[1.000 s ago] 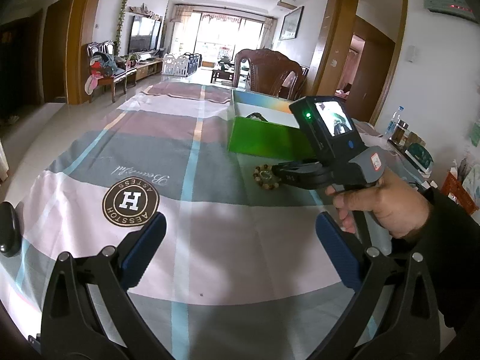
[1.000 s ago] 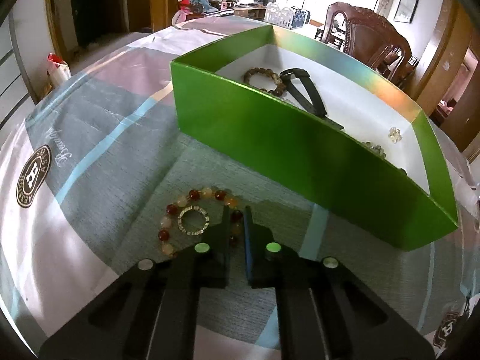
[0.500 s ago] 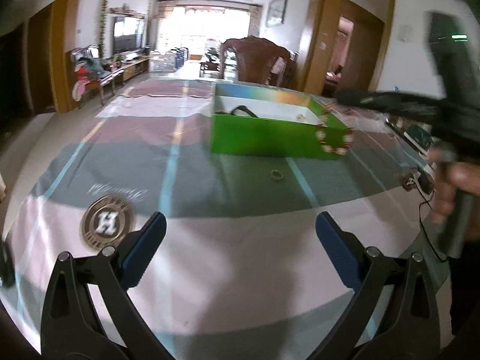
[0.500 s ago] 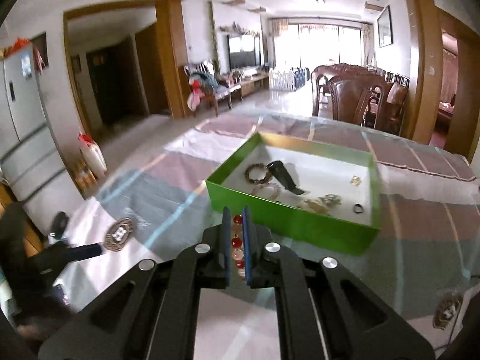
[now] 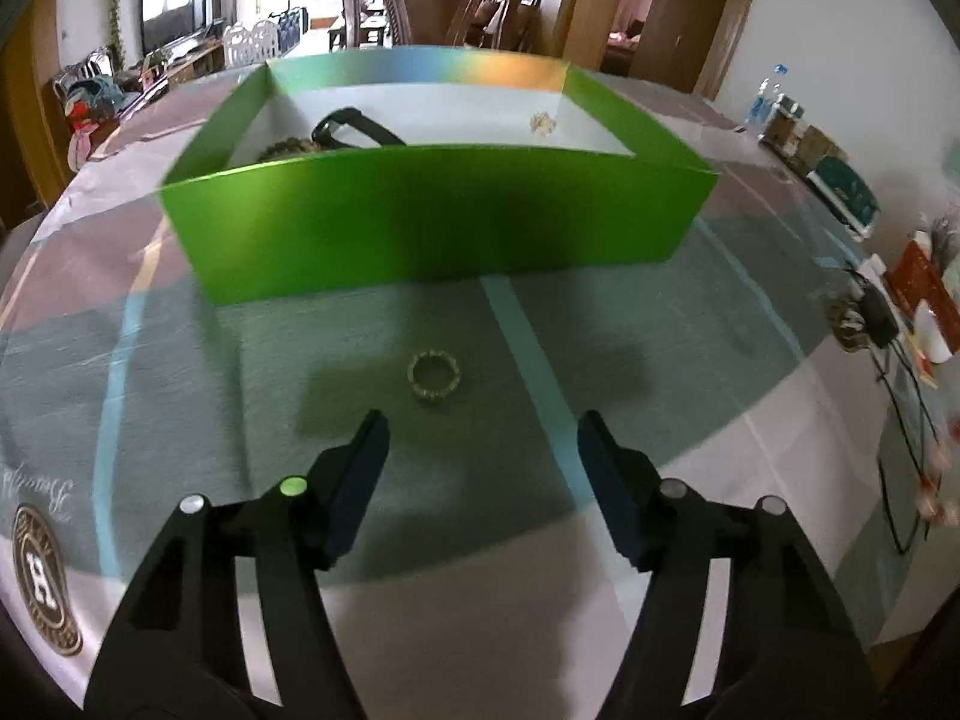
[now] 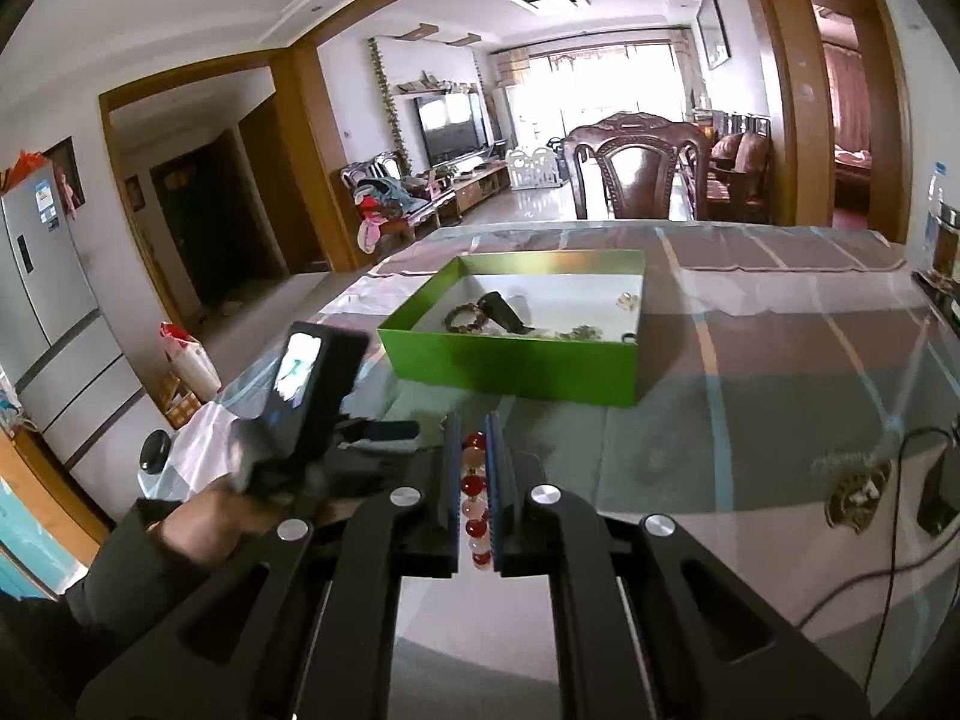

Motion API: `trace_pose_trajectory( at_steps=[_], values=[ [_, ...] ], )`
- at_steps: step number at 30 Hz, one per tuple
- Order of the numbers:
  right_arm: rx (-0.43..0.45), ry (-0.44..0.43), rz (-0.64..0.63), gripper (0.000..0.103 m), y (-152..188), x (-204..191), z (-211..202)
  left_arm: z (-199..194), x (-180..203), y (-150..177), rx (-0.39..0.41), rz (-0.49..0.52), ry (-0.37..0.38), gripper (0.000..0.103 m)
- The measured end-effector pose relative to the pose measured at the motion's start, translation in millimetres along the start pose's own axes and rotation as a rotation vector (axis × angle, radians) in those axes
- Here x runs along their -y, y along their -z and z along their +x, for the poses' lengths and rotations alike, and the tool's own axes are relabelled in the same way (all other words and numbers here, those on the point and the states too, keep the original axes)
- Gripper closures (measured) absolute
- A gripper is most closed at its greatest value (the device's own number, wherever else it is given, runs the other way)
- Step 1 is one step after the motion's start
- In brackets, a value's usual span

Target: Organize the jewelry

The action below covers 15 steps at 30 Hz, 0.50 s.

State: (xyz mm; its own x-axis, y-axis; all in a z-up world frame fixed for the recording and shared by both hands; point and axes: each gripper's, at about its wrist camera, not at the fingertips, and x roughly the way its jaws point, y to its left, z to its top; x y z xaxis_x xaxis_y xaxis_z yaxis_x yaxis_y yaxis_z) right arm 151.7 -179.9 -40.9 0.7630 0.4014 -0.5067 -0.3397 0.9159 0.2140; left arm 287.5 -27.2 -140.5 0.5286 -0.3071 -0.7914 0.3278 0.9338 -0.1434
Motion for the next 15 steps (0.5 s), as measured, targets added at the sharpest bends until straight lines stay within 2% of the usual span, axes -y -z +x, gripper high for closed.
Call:
trace_pose_trajectory(
  at_steps=[3,5,6,7,9,11,12,15],
  values=[
    [0.000,-0.006,0.005,0.095,3,2,-7,10,-3,-8,0.002,-0.031,-0.014,0.041],
    [0.002,-0.013,0.013,0.095,5,1,-9,13,-5,-12,0.004,-0.056,-0.013,0.052],
    [0.003,-0.017,0.015,0.095,7,0,-10,15,-6,-14,0.004,-0.060,-0.025,0.067],
    [0.003,-0.023,0.017,0.095,7,-1,-10,16,-7,-15,0.000,-0.065,-0.042,0.087],
    [0.004,-0.028,0.020,0.095,9,-1,-12,15,-9,-16,-0.006,-0.079,-0.015,0.086],
    [0.007,-0.031,0.024,0.095,9,1,-13,9,-9,-13,0.005,-0.063,-0.027,0.088],
    [0.009,-0.030,0.024,0.095,9,0,-14,2,-13,-7,0.019,-0.064,-0.028,0.103],
    [0.022,-0.025,0.021,0.095,9,4,-14,-33,-10,8,0.097,-0.060,-0.037,0.103]
  ],
)
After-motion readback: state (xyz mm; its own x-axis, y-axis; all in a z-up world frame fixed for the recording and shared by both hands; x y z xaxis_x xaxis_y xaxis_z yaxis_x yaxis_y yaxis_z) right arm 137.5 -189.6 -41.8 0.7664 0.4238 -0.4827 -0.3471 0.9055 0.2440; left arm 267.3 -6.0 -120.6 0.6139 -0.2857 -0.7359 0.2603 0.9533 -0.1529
